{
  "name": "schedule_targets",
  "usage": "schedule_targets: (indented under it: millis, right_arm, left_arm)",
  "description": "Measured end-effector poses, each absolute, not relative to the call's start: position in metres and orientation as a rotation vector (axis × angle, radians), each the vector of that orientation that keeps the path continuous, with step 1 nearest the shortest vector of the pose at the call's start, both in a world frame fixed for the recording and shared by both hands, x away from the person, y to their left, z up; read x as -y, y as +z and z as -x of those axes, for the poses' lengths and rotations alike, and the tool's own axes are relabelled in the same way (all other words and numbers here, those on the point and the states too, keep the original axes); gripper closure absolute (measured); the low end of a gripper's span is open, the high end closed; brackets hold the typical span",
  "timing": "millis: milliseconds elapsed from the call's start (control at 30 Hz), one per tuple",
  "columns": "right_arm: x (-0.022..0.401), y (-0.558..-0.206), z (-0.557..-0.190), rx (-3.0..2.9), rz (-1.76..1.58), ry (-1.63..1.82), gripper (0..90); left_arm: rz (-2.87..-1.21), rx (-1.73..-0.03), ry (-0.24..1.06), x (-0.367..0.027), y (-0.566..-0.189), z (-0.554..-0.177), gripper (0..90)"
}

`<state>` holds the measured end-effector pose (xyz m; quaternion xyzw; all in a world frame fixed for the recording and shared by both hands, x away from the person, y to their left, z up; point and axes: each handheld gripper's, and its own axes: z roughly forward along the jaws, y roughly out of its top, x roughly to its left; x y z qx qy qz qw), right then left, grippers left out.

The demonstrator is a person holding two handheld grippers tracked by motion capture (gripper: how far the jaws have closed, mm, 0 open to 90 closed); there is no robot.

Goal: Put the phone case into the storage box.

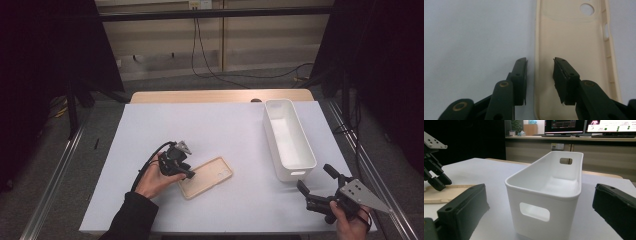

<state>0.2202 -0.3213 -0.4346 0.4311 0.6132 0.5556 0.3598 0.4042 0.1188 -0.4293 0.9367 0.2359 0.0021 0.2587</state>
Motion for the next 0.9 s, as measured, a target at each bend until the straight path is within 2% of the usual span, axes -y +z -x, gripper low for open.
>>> schedule_targets:
  millis: [267,300,333,533,700,900]
  right_arm:
    - [0.3207,-0.4348,-0.2210,-1.585,-1.108,1.429,0.0]
    - [0.3206,-0.4348,-0.2210,-1.586,-1.107,1.428,0.0]
    - [0.3207,-0.4348,-0.2211,-1.586,-1.107,1.429,0.0]
    - [0.3210,-0.4345,-0.2207,-1.580,-1.109,1.430,0.0]
    - [0.3208,-0.4345,-0.2208,-1.582,-1.108,1.430,0.0]
    - [0.3211,-0.4344,-0.2206,-1.581,-1.108,1.429,0.0]
  left_arm:
    - [-2.534,-0.680,-0.005,-0.1176,-0.4294,-0.4039,65.0]
    - [-2.533,-0.677,-0.014,-0.1174,-0.4293,-0.4039,66.3]
    - [-2.533,-0.667,-0.027,-0.1170,-0.4291,-0.4035,72.0]
    - [-2.522,-0.677,-0.037,-0.1182,-0.4297,-0.4043,72.4]
    - [-2.504,-0.703,-0.054,-0.1197,-0.4301,-0.4070,77.7]
    - [-2.516,-0.677,-0.019,-0.1187,-0.4293,-0.4051,78.6]
